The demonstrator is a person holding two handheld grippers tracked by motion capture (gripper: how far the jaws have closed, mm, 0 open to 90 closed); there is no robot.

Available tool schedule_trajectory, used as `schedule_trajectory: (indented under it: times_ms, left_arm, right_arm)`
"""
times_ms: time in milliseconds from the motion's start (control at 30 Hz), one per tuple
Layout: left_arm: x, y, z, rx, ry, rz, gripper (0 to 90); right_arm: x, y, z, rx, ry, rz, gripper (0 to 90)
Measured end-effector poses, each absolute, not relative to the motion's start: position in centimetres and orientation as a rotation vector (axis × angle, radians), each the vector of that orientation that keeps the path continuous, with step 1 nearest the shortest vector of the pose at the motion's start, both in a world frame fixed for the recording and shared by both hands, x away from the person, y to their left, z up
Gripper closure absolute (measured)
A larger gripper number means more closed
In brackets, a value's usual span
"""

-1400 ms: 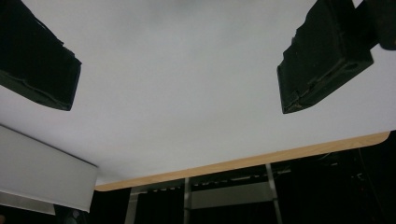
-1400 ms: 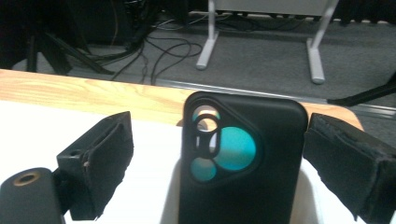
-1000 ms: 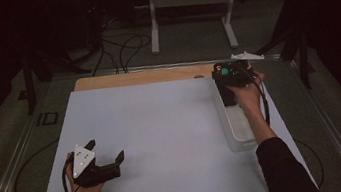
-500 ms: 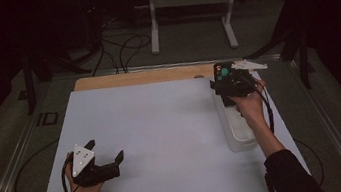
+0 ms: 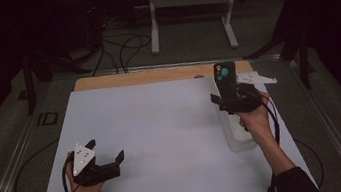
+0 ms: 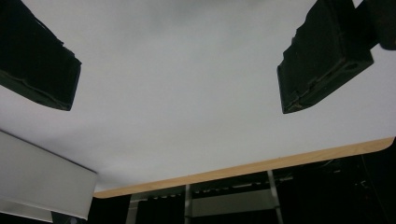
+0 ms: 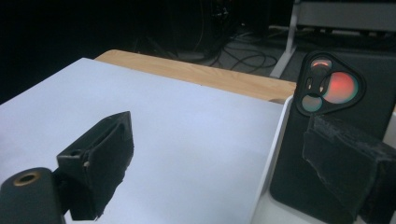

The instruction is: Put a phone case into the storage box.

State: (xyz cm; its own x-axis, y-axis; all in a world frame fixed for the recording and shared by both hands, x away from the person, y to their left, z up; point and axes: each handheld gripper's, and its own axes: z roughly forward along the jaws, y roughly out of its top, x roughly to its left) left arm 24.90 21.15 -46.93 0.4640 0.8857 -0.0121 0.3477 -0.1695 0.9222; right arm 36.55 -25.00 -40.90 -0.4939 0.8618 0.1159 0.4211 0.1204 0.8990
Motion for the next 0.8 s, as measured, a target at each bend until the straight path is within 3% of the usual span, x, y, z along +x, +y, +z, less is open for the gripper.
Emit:
schedule_trajectory:
  times_ms: [800]
  left_arm:
    - [24.6,21.7,-46.5,1.722,1.057,0.693,0.0]
  right_arm:
    - [28.5,-25.8,-44.5,1.036,2.000,1.398,10.4]
